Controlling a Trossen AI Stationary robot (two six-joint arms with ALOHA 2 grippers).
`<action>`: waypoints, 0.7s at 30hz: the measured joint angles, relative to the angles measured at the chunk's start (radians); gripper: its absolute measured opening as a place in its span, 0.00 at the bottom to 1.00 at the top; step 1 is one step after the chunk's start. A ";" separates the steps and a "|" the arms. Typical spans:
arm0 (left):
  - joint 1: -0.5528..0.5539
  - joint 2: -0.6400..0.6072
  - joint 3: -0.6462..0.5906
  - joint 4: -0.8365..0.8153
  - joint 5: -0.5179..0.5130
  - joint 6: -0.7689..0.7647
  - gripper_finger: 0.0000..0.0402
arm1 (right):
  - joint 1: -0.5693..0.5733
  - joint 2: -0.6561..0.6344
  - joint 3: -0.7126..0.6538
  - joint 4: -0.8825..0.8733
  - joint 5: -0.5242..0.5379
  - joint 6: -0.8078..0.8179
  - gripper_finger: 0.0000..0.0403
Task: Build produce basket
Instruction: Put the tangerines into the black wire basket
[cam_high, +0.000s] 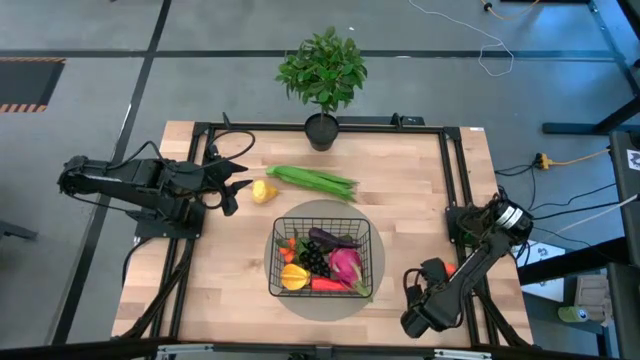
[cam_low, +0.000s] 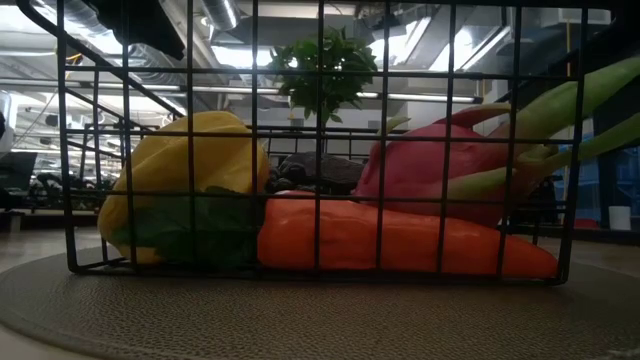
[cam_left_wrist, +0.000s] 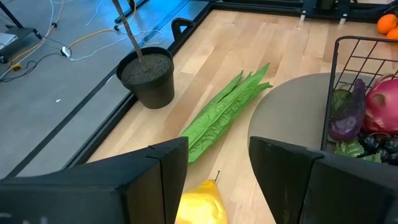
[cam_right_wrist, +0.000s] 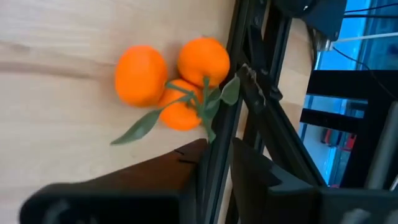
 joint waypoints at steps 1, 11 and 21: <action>0.000 0.000 0.000 0.000 0.000 0.000 0.40 | 0.000 0.000 -0.008 0.000 0.002 0.001 0.15; 0.000 0.000 0.000 0.000 0.000 -0.001 0.40 | 0.000 -0.001 -0.026 0.043 0.020 0.004 0.15; 0.000 0.000 0.000 0.000 0.000 -0.001 0.40 | 0.000 -0.002 -0.026 0.052 0.014 0.032 0.15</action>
